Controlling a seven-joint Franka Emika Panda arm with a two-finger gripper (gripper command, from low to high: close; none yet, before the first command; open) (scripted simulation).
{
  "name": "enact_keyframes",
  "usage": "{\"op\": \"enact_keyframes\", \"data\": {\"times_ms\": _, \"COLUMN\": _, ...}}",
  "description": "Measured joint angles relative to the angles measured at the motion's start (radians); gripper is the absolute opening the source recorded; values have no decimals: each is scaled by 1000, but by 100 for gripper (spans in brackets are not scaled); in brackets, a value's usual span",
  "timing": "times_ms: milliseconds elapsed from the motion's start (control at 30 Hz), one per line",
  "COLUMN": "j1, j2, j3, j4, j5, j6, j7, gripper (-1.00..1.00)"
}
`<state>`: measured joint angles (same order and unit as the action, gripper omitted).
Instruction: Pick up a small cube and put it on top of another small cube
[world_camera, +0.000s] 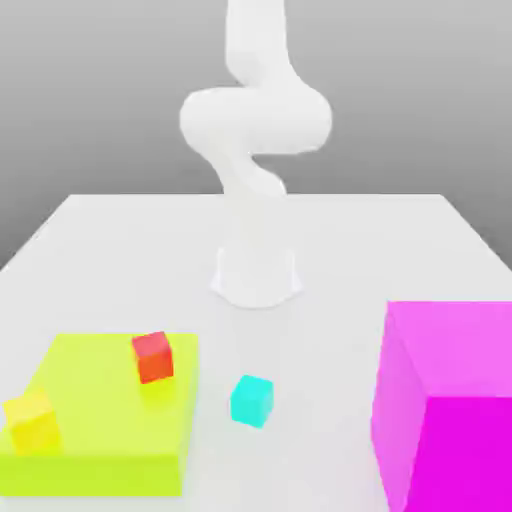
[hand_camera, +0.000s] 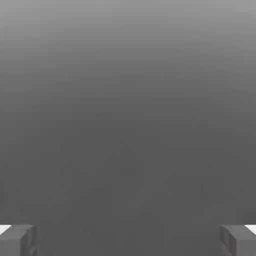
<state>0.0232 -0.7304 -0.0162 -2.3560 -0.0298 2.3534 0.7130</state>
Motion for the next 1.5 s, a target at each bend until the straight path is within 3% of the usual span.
{"op": "enact_keyframes", "data": {"times_ms": 367, "j1": 96, "j2": 308, "j3": -113, "j4": -248, "j5": -99, "j6": 235, "j7": -412, "gripper": 0}}
{"op": "enact_keyframes", "data": {"times_ms": 633, "j1": 163, "j2": 529, "j3": -207, "j4": -426, "j5": -106, "j6": 407, "j7": -755, "gripper": 0}}
{"op": "enact_keyframes", "data": {"times_ms": 833, "j1": 215, "j2": 701, "j3": -239, "j4": -550, "j5": 0, "j6": 542, "j7": -1073, "gripper": 0}}
{"op": "enact_keyframes", "data": {"times_ms": 967, "j1": 153, "j2": 844, "j3": -138, "j4": -538, "j5": 156, "j6": 653, "j7": -1207, "gripper": 0}}
{"op": "enact_keyframes", "data": {"times_ms": 1067, "j1": 59, "j2": 952, "j3": -31, "j4": -517, "j5": 212, "j6": 741, "j7": -1251, "gripper": 0}}
{"op": "enact_keyframes", "data": {"times_ms": 1100, "j1": 34, "j2": 984, "j3": -6, "j4": -511, "j5": 217, "j6": 767, "j7": -1257, "gripper": -100}}
{"op": "enact_keyframes", "data": {"times_ms": 1367, "j1": 37, "j2": 967, "j3": -11, "j4": -515, "j5": 206, "j6": 752, "j7": -1248, "gripper": -100}}
{"op": "enact_keyframes", "data": {"times_ms": 1500, "j1": 86, "j2": 835, "j3": -85, "j4": -542, "j5": 109, "j6": 646, "j7": -1176, "gripper": -100}}
